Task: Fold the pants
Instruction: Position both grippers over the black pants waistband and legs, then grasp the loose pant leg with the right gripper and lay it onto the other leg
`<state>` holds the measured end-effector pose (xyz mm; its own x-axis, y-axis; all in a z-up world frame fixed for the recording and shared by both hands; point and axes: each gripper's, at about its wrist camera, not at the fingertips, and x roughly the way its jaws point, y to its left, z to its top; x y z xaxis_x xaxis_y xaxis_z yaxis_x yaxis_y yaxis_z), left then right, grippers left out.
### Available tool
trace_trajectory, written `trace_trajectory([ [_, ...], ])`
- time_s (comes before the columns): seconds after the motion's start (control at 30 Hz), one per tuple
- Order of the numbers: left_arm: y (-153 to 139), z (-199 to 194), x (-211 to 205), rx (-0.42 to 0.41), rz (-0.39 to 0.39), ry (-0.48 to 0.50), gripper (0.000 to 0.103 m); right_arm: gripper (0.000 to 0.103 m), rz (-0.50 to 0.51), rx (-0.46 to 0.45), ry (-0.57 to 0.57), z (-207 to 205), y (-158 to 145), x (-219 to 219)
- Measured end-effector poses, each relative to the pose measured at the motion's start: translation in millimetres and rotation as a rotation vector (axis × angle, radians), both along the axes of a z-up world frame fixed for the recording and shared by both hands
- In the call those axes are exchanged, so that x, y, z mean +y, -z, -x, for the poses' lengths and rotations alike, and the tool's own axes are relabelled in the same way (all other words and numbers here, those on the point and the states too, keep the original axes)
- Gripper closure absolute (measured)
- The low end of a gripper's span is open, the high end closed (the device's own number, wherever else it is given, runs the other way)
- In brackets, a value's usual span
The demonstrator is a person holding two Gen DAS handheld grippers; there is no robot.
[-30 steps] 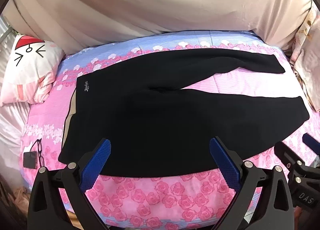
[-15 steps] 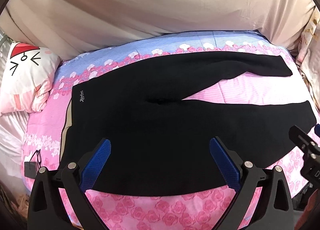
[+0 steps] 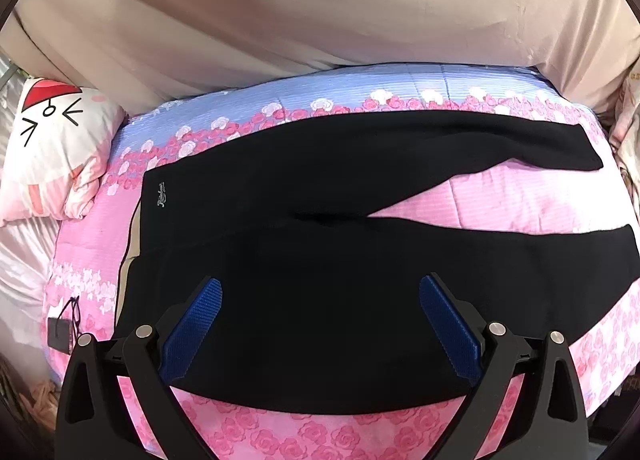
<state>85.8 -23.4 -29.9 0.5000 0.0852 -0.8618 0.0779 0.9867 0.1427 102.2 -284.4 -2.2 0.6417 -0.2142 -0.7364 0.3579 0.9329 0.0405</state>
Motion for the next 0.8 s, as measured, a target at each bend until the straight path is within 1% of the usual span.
trace_trajectory([
  [0.03,-1,-2,-1,-0.003,-0.001,0.0,0.006,0.005,0.021,-0.006,-0.006,-1,1,5],
  [0.07,-2,-2,-2,-0.005,-0.001,0.001,0.006,0.005,0.052,0.009,-0.019,-4,7,9],
  [0.1,-3,-3,-2,-0.009,-0.003,0.001,0.006,0.005,0.071,0.044,-0.017,-7,13,11],
  [0.13,-4,-5,-2,-0.011,-0.005,0.0,0.005,0.005,0.077,0.062,0.013,-8,17,9],
  [0.17,-5,-7,-1,-0.015,-0.006,-0.001,0.005,0.005,0.041,0.039,0.047,-5,15,-1],
  [0.2,-6,-8,0,-0.017,-0.006,-0.002,0.005,0.005,-0.023,-0.011,0.055,-3,12,-12],
  [0.23,-5,-10,1,-0.018,-0.01,-0.005,0.005,0.005,-0.06,-0.039,0.053,-3,12,-19],
  [0.27,-4,-11,2,-0.016,-0.013,-0.008,0.005,0.005,-0.075,-0.017,0.061,-8,14,-28],
  [0.33,0,-14,4,-0.007,-0.011,-0.022,0.005,0.005,-0.044,0.098,0.064,-24,24,-38],
  [0.37,1,-14,4,-0.003,-0.011,-0.028,0.005,0.005,-0.023,0.104,0.056,-28,26,-44],
  [0.43,4,-15,5,0.007,-0.012,-0.039,0.005,0.005,0.019,0.064,0.036,-35,27,-56],
  [0.47,5,-15,6,0.009,-0.016,-0.04,0.005,0.005,0.041,0.074,0.023,-41,32,-63],
  [0.5,7,-15,6,0.012,-0.022,-0.039,0.006,0.005,0.061,0.102,0.003,-53,40,-74],
  [0.57,11,-15,5,0.02,-0.037,-0.04,0.006,0.005,0.058,0.14,-0.008,-74,57,-102],
  [0.63,17,-16,4,0.029,-0.046,-0.049,0.005,0.005,0.058,0.183,0.021,-95,77,-134],
  [0.67,20,-17,3,0.034,-0.05,-0.056,0.005,0.005,0.035,0.203,0.032,-109,90,-156],
  [0.73,26,-18,1,0.045,-0.058,-0.068,0.006,0.005,-0.042,0.248,0.05,-133,113,-192],
  [0.8,35,-21,-4,0.064,-0.073,-0.079,0.006,0.007,-0.032,0.268,0.078,-147,127,-211],
])
